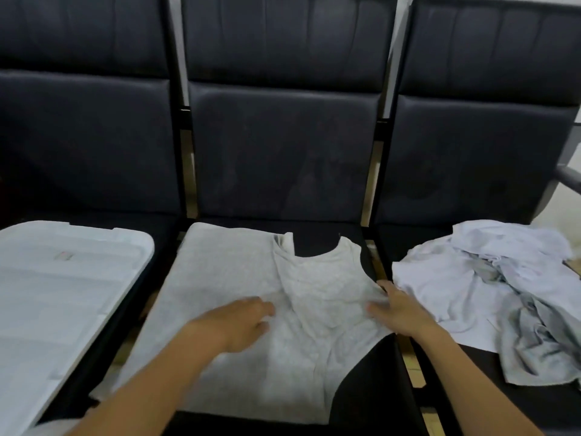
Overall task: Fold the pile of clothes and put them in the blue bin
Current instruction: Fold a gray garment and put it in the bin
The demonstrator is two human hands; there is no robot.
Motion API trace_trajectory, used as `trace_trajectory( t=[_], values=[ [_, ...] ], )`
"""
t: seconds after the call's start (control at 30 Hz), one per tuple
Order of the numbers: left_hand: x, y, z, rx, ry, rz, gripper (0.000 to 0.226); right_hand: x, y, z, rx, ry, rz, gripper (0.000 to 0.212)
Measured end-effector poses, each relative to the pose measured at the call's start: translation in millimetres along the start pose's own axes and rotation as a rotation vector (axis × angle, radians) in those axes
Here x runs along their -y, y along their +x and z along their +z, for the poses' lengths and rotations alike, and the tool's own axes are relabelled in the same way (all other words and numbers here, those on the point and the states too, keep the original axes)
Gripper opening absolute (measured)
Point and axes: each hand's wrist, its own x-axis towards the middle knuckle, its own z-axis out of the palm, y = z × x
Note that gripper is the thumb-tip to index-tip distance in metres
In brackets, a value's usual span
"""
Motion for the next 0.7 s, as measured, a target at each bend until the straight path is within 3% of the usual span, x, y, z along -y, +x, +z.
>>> trace_trajectory(
  t=[0.1,0.2,0.33,0.4,0.5,0.6,0.7],
  values=[
    [-31,23,15,0.125,0.022,0.133,0.053,-8,24,4,-0.078,0.158,0.119,0.075],
    [-37,39,15,0.190,0.085,0.104,0.060,-16,30,4,-0.022,0.071,0.190,0.074],
    [-51,81,-4,0.015,0.122,0.074,0.044,-23,28,-6,-0.145,-0.098,0.209,0.055],
    [-66,118,-14,-0.123,0.073,0.072,0.031,-28,25,-14,-0.051,-0.050,0.197,0.060],
    [-98,180,-28,-0.266,-0.046,0.082,0.030,-35,13,-30,0.011,-0.023,0.182,0.055],
    [-136,228,-35,-0.234,-0.158,0.083,0.061,-46,-6,-42,0.036,-0.143,0.203,0.046],
    [-158,259,-35,-0.071,0.005,0.039,0.086,-52,-20,-44,0.159,-0.217,0.216,0.055]
  ],
)
